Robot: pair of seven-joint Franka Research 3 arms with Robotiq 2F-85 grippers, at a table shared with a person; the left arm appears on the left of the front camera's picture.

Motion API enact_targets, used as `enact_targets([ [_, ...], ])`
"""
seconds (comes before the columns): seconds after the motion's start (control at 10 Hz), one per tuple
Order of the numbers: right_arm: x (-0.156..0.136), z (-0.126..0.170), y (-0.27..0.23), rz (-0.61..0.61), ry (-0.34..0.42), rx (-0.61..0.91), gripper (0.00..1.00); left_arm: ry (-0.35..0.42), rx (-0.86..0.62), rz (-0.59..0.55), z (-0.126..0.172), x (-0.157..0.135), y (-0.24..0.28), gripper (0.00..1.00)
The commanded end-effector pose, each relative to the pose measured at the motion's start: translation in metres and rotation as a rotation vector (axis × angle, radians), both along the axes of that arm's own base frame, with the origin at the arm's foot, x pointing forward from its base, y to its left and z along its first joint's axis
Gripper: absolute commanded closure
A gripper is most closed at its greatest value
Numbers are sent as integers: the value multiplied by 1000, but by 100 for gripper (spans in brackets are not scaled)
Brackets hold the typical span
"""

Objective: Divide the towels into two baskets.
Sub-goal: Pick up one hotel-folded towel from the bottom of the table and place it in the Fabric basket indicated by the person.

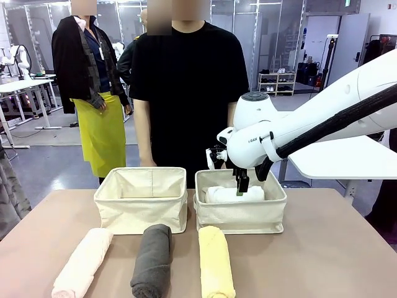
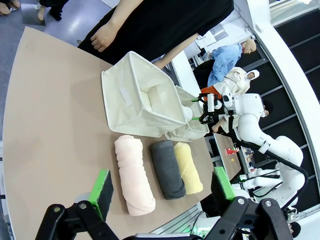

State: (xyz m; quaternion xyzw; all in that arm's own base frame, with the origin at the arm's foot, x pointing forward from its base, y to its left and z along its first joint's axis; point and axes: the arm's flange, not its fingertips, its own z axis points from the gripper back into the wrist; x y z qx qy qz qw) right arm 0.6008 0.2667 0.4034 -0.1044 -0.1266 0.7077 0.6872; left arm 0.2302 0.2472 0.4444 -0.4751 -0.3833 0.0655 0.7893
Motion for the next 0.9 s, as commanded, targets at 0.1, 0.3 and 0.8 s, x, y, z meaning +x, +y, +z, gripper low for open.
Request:
enact_targets([
  [0.1, 0, 0, 1, 2, -2, 2, 0, -18, -11, -1, 1, -1, 2, 0],
  [0.3, 0, 0, 1, 2, -2, 2, 0, -18, -11, -1, 1, -1, 2, 0],
  [0.8, -74, 70, -48, -146, 91, 187, 0, -18, -11, -1, 1, -1, 2, 0],
])
